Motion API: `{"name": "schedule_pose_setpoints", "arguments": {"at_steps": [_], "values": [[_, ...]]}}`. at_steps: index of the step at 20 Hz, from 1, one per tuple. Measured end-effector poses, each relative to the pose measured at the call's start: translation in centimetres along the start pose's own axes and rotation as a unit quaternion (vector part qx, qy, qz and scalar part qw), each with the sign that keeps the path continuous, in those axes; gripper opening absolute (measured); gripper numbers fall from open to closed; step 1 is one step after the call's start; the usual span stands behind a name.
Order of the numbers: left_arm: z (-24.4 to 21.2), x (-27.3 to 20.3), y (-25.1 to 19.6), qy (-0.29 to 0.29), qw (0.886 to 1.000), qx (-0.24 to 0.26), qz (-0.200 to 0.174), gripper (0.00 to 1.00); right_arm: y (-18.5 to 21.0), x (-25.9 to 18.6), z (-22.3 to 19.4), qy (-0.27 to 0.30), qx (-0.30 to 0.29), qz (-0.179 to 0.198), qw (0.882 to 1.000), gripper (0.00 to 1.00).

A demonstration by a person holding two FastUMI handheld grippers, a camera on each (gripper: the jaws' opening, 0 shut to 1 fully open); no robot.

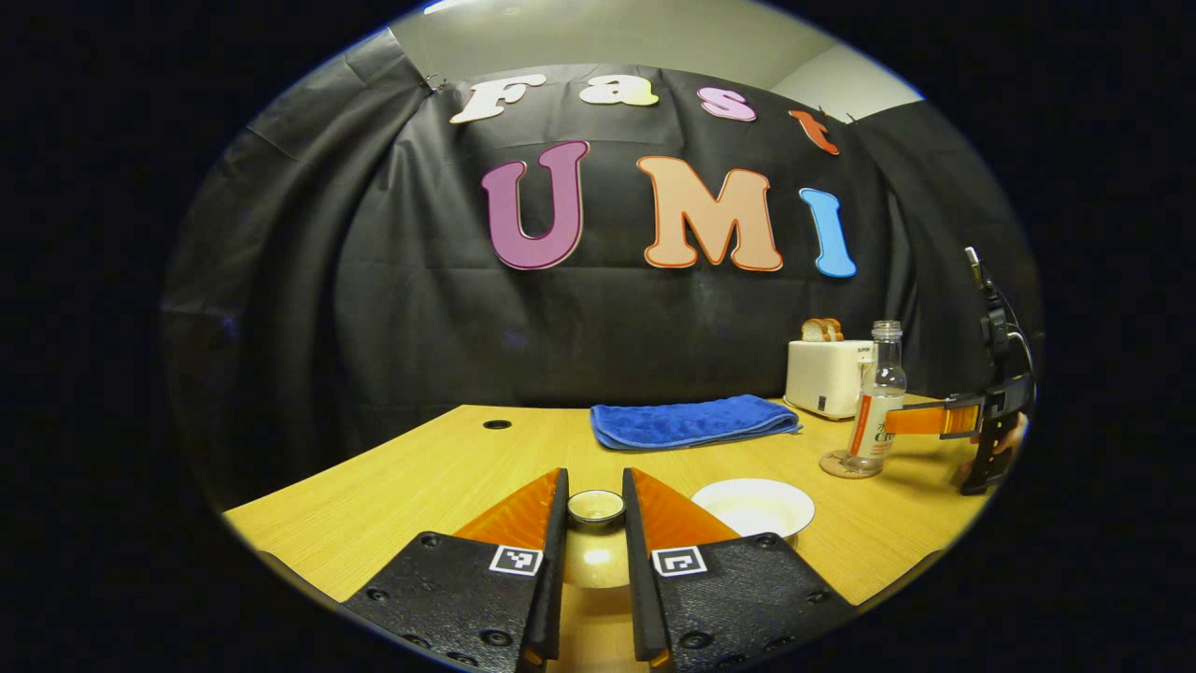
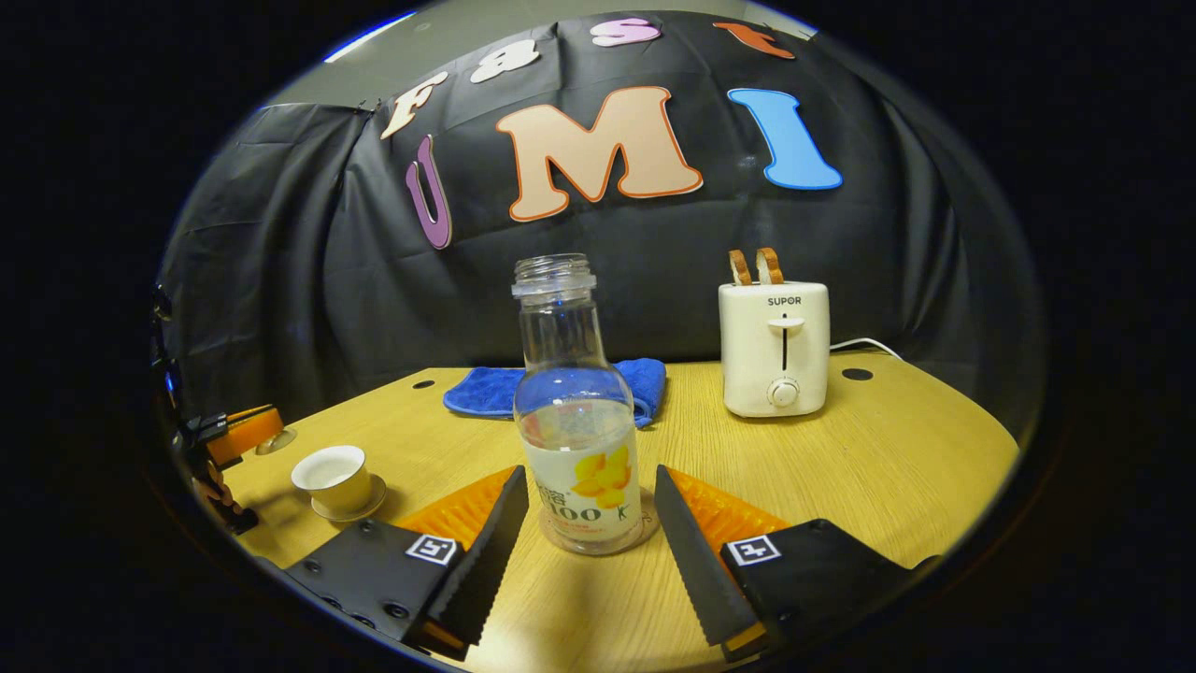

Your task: Open the teacup lid with one hand, grasp the water bottle and pour water into the teacup with the other hand; after pouring, place the water bottle on the coaster and then close the teacup lid.

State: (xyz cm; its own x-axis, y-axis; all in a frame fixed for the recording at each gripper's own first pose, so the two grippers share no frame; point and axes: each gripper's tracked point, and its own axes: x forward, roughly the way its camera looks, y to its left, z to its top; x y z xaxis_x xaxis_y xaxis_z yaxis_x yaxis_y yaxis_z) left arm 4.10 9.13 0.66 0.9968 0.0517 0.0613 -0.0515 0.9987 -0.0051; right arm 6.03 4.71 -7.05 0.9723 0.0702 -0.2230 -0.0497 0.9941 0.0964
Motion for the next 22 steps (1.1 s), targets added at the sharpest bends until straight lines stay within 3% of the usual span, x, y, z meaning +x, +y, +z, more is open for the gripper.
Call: {"name": "schedule_pose_setpoints", "arguments": {"at_steps": [4, 5, 6, 11, 12, 19, 20, 22], "values": [[-0.1, 1.0, -3.2, -0.001, 0.998, -0.001, -0.057, 0.28, -0.6, -0.9, 0.1, -0.009, -0.007, -0.009, 1.000, 0.92], [0.0, 1.2, -4.1, 0.000, 0.997, 0.000, -0.074, 0.28, -0.7, -1.3, 0.2, -0.012, -0.009, -0.010, 1.000, 0.88], [0.0, 1.3, -4.9, -0.001, 0.996, -0.002, -0.090, 0.28, -0.8, -1.6, 0.3, -0.016, -0.012, -0.012, 1.000, 0.92], [0.0, 1.8, -7.9, 0.001, 0.989, -0.001, -0.149, 0.28, -0.6, -3.4, 0.8, -0.042, -0.041, -0.020, 0.998, 0.88], [0.0, 1.9, -8.3, 0.003, 0.987, 0.000, -0.159, 0.28, -0.6, -3.8, 0.8, -0.046, -0.046, -0.021, 0.998, 0.92], [-1.3, 2.8, -10.2, 0.042, 0.981, 0.018, -0.190, 0.28, 0.3, -6.3, 1.4, -0.079, -0.050, -0.016, 0.996, 0.88], [-1.5, 2.9, -10.2, 0.048, 0.980, 0.021, -0.190, 0.28, 0.2, -6.6, 1.5, -0.085, -0.048, -0.018, 0.995, 0.84], [-1.8, 3.1, -10.4, 0.057, 0.980, 0.026, -0.191, 0.28, 0.3, -7.2, 1.6, -0.093, -0.050, -0.018, 0.994, 0.92]]}}
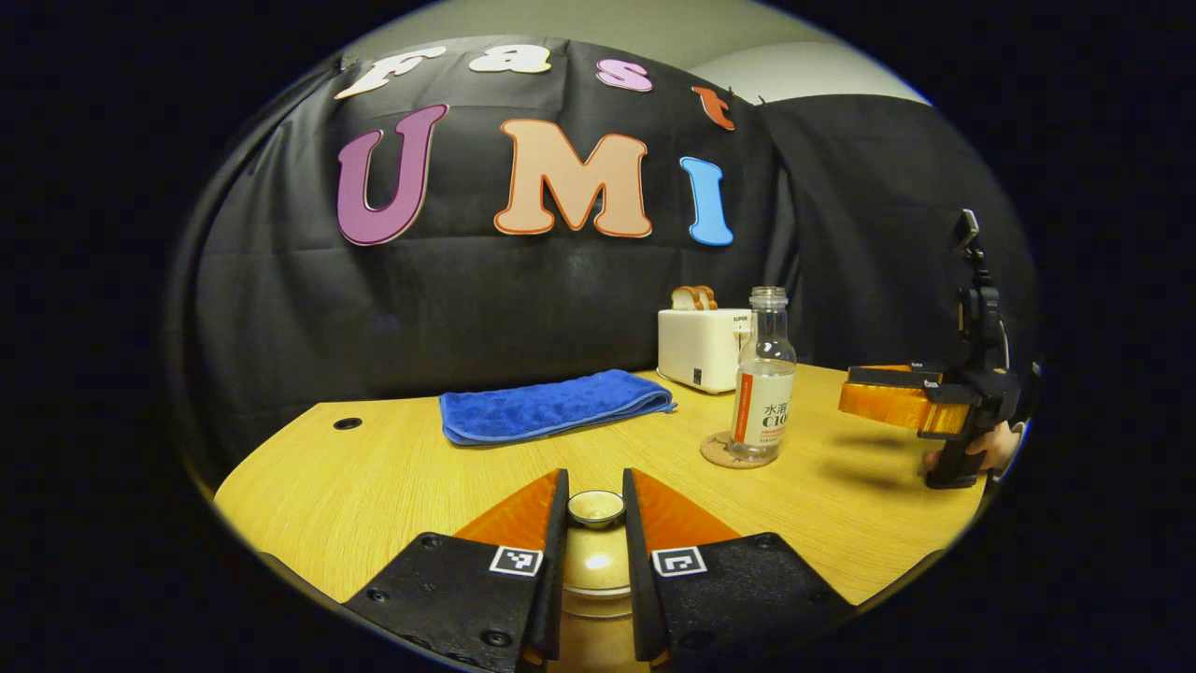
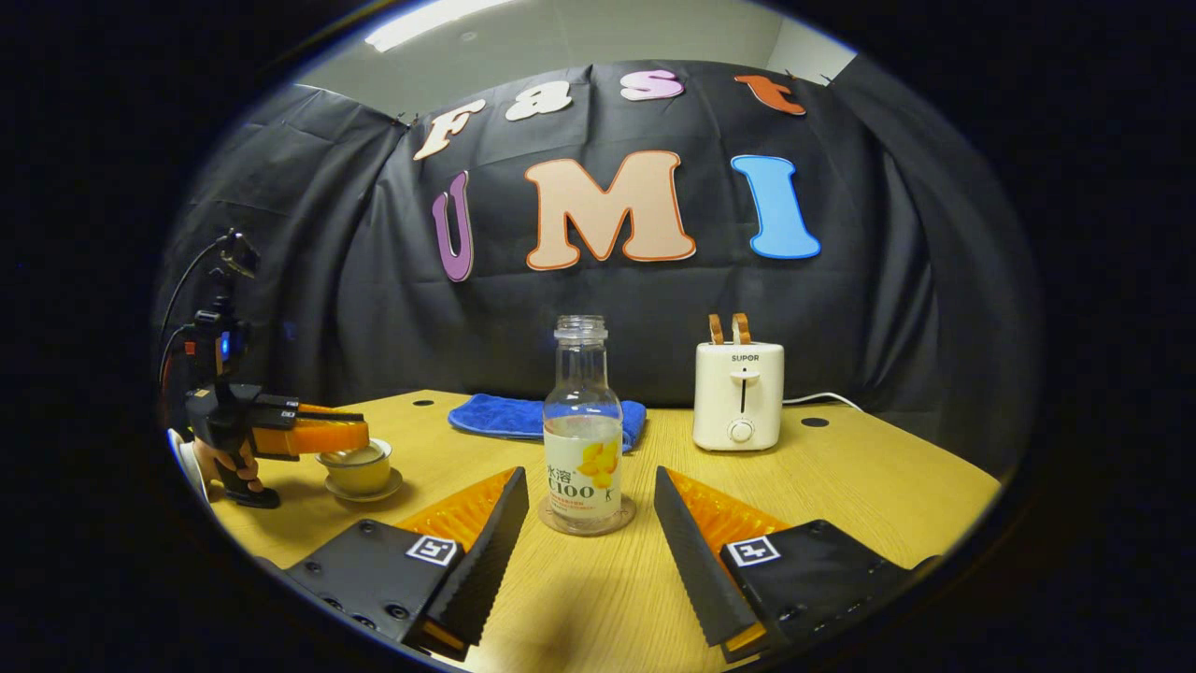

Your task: Open the teacup lid with one hand, grasp the water bottle and pour water into the teacup with the other hand; after pouring, place the water bottle on the coaster and then close the teacup lid.

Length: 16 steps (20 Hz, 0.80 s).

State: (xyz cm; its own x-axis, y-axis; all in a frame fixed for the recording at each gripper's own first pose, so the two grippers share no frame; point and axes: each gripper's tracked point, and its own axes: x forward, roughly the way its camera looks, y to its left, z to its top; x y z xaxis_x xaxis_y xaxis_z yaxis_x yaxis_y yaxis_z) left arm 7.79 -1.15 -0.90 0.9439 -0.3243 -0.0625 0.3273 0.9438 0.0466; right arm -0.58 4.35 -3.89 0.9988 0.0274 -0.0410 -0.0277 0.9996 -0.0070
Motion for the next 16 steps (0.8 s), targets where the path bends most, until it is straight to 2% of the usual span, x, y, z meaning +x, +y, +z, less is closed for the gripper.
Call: {"name": "schedule_pose_setpoints", "arguments": {"at_steps": [1, 2, 3, 4, 5, 6, 7, 8, 9, 10, 11, 12, 13, 15, 16], "values": [[-0.1, 0.1, 0.0, 0.005, 1.000, 0.002, 0.000, 0.28, 0.0, -0.2, 0.0, -0.002, 0.000, 0.000, 1.000, 0.88], [-0.2, 0.1, 0.0, 0.008, 1.000, 0.003, 0.001, 0.28, 0.0, -0.3, 0.1, -0.005, 0.001, 0.001, 1.000, 0.88], [-0.1, 0.0, 0.1, 0.008, 1.000, 0.003, 0.003, 0.28, 0.1, -0.4, 0.1, -0.006, 0.001, 0.002, 1.000, 0.92], [0.0, 0.0, 0.2, 0.007, 1.000, 0.002, 0.004, 0.28, 0.0, -0.4, 0.2, -0.007, 0.001, 0.003, 1.000, 0.88], [0.0, 0.0, 0.2, 0.004, 1.000, 0.001, 0.006, 0.30, 0.1, -0.5, 0.2, -0.008, 0.001, 0.003, 1.000, 0.92], [0.1, 0.0, 0.2, 0.003, 1.000, 0.001, 0.008, 0.33, 0.1, -0.5, 0.1, -0.008, 0.001, 0.003, 1.000, 0.88], [0.0, -0.1, 0.4, 0.003, 1.000, 0.000, 0.011, 0.35, 0.1, -0.5, 0.2, -0.007, 0.002, 0.003, 1.000, 0.92], [0.1, -0.1, 0.5, 0.002, 1.000, -0.002, 0.014, 0.40, 0.0, -0.4, 0.2, -0.007, 0.002, 0.003, 1.000, 0.88], [0.1, -0.1, 0.5, 0.000, 1.000, -0.003, 0.017, 0.50, 0.0, -0.5, 0.2, -0.007, 0.001, 0.003, 1.000, 0.92], [0.2, -0.3, 0.7, -0.001, 1.000, -0.005, 0.021, 0.56, -0.1, -0.5, 0.2, -0.007, 0.001, 0.001, 1.000, 0.88], [0.2, -0.4, 0.9, -0.004, 1.000, -0.006, 0.027, 0.68, -0.1, -0.5, 0.2, -0.008, 0.001, -0.001, 1.000, 0.88], [0.3, -0.6, 1.2, -0.006, 0.999, -0.011, 0.036, 0.75, -0.1, -0.5, 0.3, -0.010, 0.001, -0.003, 1.000, 0.88], [0.3, -0.6, 1.3, -0.010, 0.999, -0.016, 0.041, 0.89, -0.3, -0.4, 0.3, -0.011, 0.000, -0.005, 1.000, 0.88], [0.5, -1.1, 1.6, -0.018, 0.998, -0.022, 0.052, 0.98, -0.7, -0.1, 0.4, -0.012, 0.001, -0.012, 1.000, 0.88], [0.6, -1.5, 1.7, -0.020, 0.998, -0.023, 0.059, 0.98, -0.9, 0.0, 0.4, -0.011, 0.001, -0.017, 1.000, 0.88]]}}
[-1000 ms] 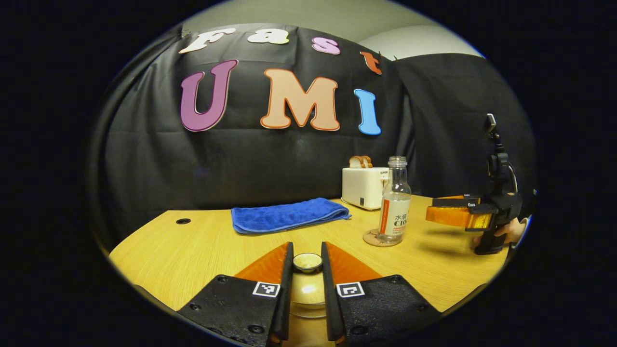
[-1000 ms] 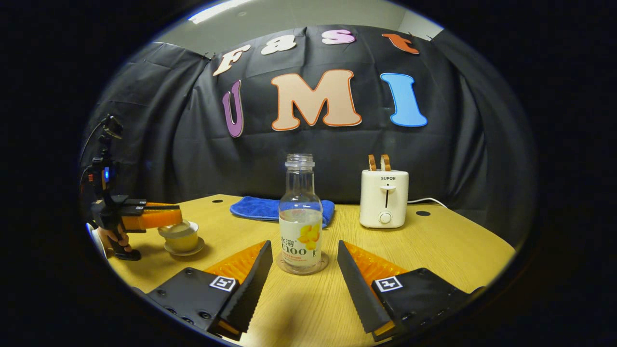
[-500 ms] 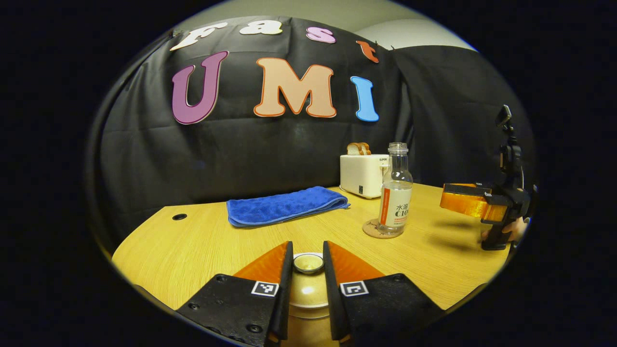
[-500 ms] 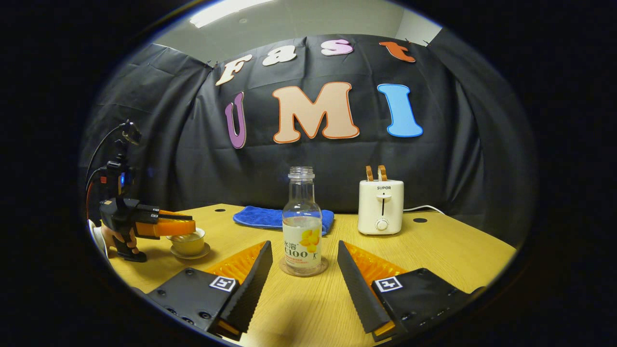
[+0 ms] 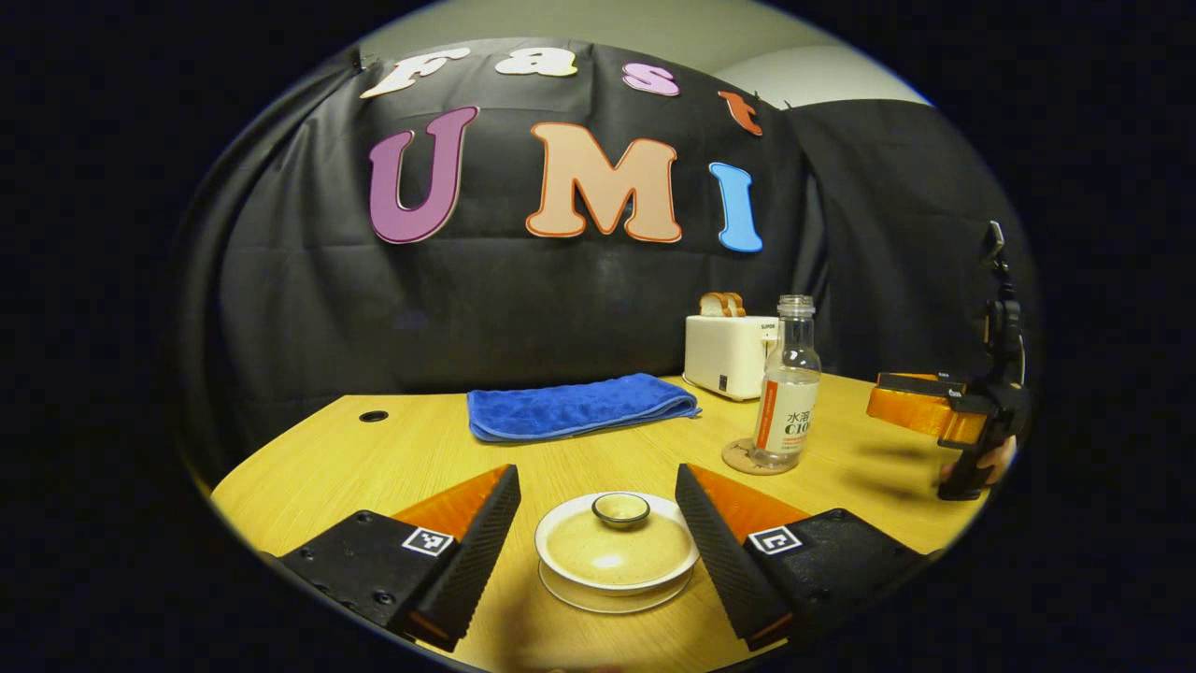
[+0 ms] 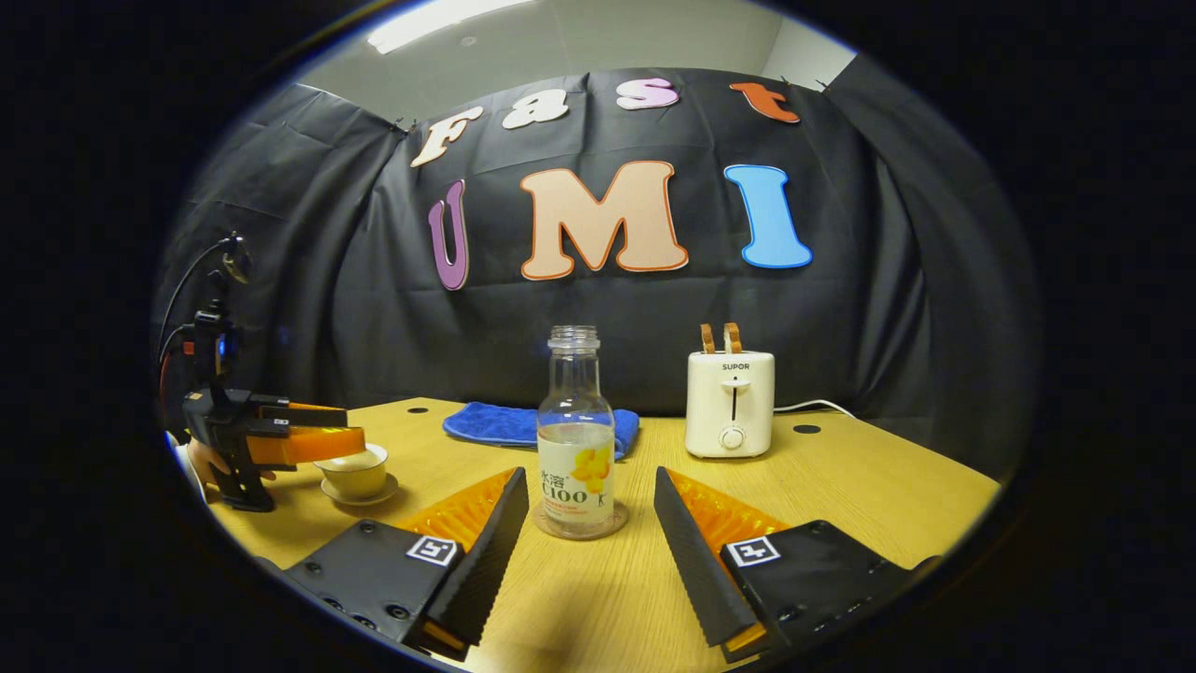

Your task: Open the teacup lid with one hand, grasp the water bottle and pour water into the teacup with the other hand; after pouring, place the water bottle on the coaster and then close the teacup lid.

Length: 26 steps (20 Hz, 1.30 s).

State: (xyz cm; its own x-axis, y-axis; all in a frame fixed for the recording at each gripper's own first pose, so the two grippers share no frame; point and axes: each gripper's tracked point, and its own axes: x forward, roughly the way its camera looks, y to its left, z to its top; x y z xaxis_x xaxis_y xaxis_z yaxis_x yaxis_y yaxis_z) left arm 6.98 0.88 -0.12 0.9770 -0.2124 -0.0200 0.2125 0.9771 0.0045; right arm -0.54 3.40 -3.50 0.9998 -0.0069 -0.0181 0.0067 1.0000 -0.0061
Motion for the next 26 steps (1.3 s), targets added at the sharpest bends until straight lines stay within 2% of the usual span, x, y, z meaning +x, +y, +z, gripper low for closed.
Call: {"name": "schedule_pose_setpoints", "arguments": {"at_steps": [1, 3, 5, 6, 7, 10, 16, 18, 19, 21, 22, 23, 26], "values": [[-0.1, -0.2, 0.3, -0.001, 1.000, -0.001, 0.008, 0.98, -0.3, 0.1, -0.1, 0.000, 0.000, -0.006, 1.000, 0.84], [0.2, -0.9, 1.0, -0.011, 0.999, -0.002, 0.031, 0.98, -0.6, 0.2, 0.0, -0.002, -0.001, -0.016, 1.000, 0.88], [0.5, -1.8, 1.7, -0.021, 0.998, -0.005, 0.052, 0.98, -0.8, 0.2, 0.0, -0.003, -0.002, -0.024, 1.000, 0.88], [0.7, -2.2, 2.0, -0.026, 0.998, -0.006, 0.061, 0.98, -1.0, 0.2, 0.1, -0.004, -0.002, -0.028, 1.000, 0.84], [0.6, -2.6, 2.2, -0.029, 0.997, -0.009, 0.069, 0.98, -1.1, 0.2, 0.1, -0.004, -0.002, -0.032, 0.999, 0.88], [0.6, -3.9, 3.5, -0.035, 0.994, -0.016, 0.103, 0.98, -1.9, 0.1, 0.2, -0.006, -0.003, -0.054, 0.999, 0.88], [0.8, -6.5, 6.5, -0.043, 0.979, -0.002, 0.201, 0.98, -3.8, -0.5, 0.3, -0.010, -0.004, -0.109, 0.994, 0.84], [0.5, -6.8, 7.5, -0.037, 0.972, -0.004, 0.232, 0.98, -4.2, -0.6, 0.3, -0.011, -0.005, -0.122, 0.992, 0.91], [0.5, -7.0, 7.6, -0.038, 0.971, -0.004, 0.238, 1.00, -4.3, -0.8, 0.3, -0.011, -0.005, -0.124, 0.992, 0.88], [0.5, -7.2, 7.5, -0.039, 0.969, -0.004, 0.242, 0.97, -4.3, -0.7, 0.3, -0.011, -0.005, -0.124, 0.992, 0.88], [0.6, -7.2, 7.7, -0.040, 0.969, -0.004, 0.246, 0.97, -4.3, -0.7, 0.3, -0.011, -0.005, -0.124, 0.992, 0.84], [0.5, -7.3, 7.8, -0.039, 0.968, -0.003, 0.248, 0.97, -4.4, -0.7, 0.3, -0.011, -0.005, -0.124, 0.992, 0.88], [0.5, -7.2, 7.8, -0.040, 0.968, -0.004, 0.248, 0.97, -4.3, -0.6, 0.2, -0.012, -0.004, -0.122, 0.992, 0.88]]}}
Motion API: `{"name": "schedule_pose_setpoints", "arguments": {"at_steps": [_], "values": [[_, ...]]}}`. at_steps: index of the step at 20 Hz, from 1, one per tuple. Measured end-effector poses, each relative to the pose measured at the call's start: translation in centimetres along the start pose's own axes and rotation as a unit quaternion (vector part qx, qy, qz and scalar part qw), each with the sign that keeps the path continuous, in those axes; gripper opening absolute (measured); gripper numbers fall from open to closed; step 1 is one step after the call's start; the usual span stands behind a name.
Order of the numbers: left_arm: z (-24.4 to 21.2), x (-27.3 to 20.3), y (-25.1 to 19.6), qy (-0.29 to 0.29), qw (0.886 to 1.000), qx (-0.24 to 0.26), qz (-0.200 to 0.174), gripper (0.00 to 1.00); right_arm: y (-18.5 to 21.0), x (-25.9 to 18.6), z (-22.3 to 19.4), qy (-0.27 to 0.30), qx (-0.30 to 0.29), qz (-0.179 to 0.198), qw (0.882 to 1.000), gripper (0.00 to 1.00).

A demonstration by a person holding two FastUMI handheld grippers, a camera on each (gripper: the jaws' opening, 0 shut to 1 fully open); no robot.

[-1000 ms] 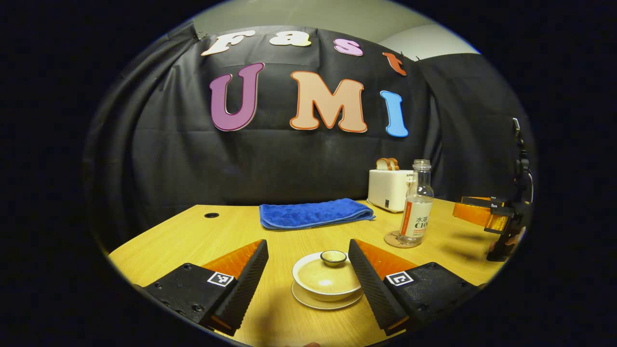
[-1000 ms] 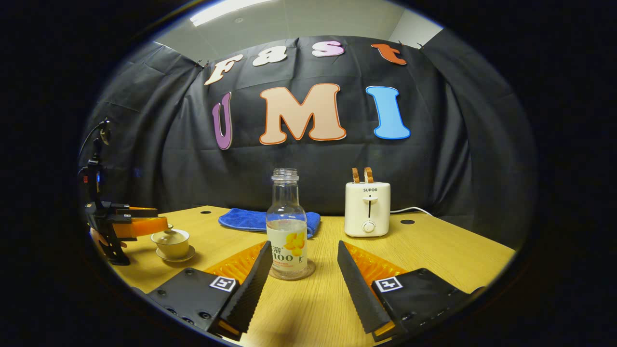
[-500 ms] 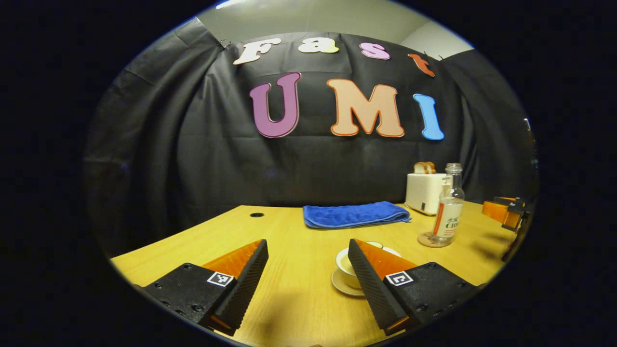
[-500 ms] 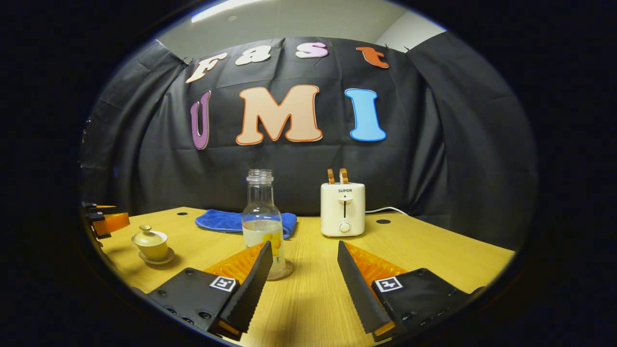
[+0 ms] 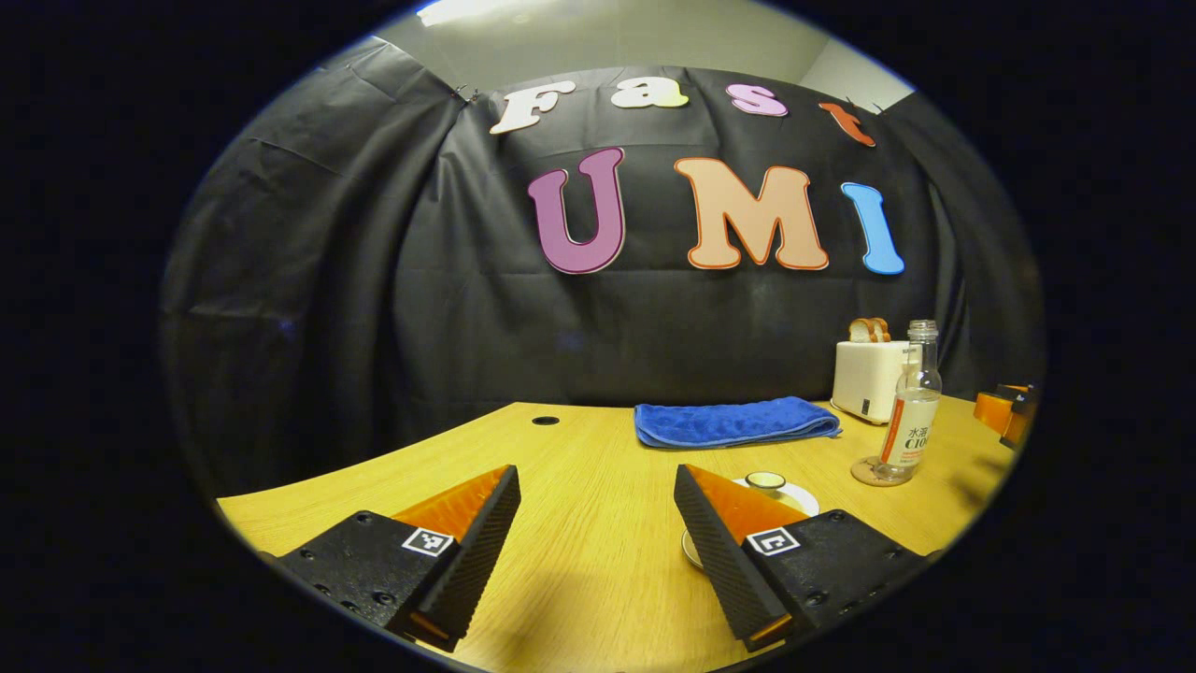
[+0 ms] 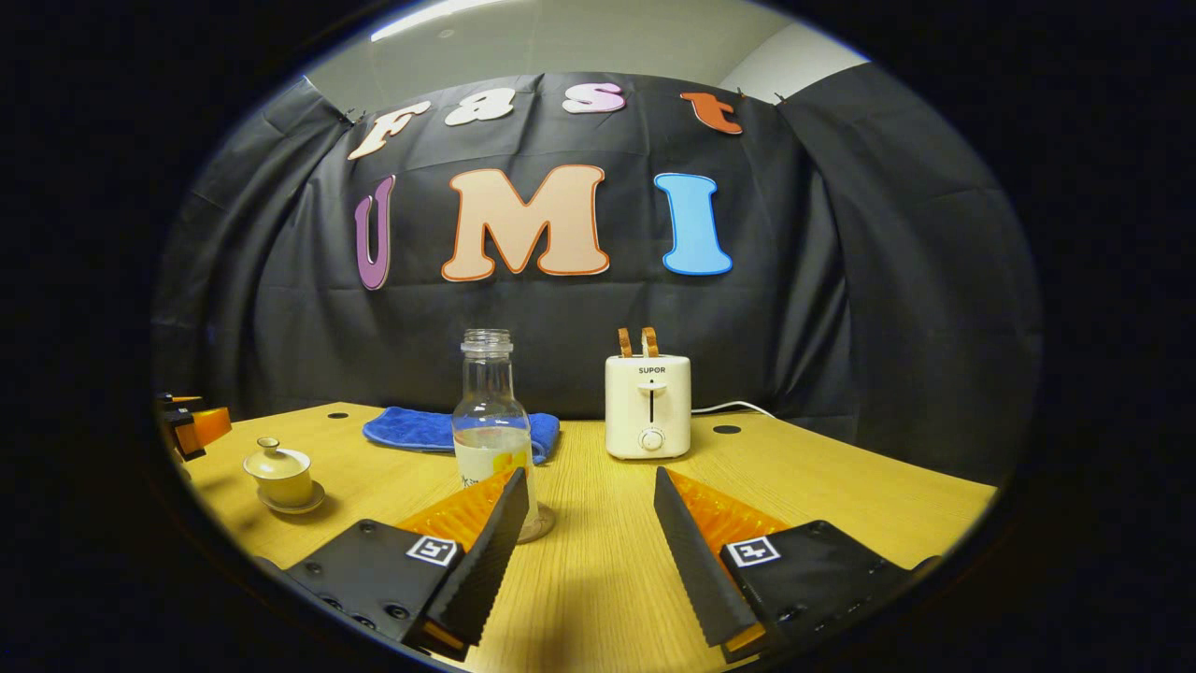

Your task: Open the teacup lid with one hand, grasp the water bottle and pour water into the teacup with the other hand; after pouring, place the water bottle on the coaster and then close the teacup lid.

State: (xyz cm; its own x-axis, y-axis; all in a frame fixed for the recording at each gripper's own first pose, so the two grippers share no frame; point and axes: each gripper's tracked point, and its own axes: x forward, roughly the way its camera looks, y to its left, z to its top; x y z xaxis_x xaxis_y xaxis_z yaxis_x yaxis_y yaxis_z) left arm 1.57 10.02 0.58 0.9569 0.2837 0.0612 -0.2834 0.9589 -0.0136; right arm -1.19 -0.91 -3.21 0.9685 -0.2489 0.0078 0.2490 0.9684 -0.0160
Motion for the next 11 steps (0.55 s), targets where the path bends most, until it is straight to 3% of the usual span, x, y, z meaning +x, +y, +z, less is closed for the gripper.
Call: {"name": "schedule_pose_setpoints", "arguments": {"at_steps": [11], "values": [[-0.01, -0.01, 0.12, -0.001, 1.000, 0.000, 0.003, 0.97, 0.07, -0.50, -0.01, 0.000, 0.000, 0.007, 1.000, 0.88]]}}
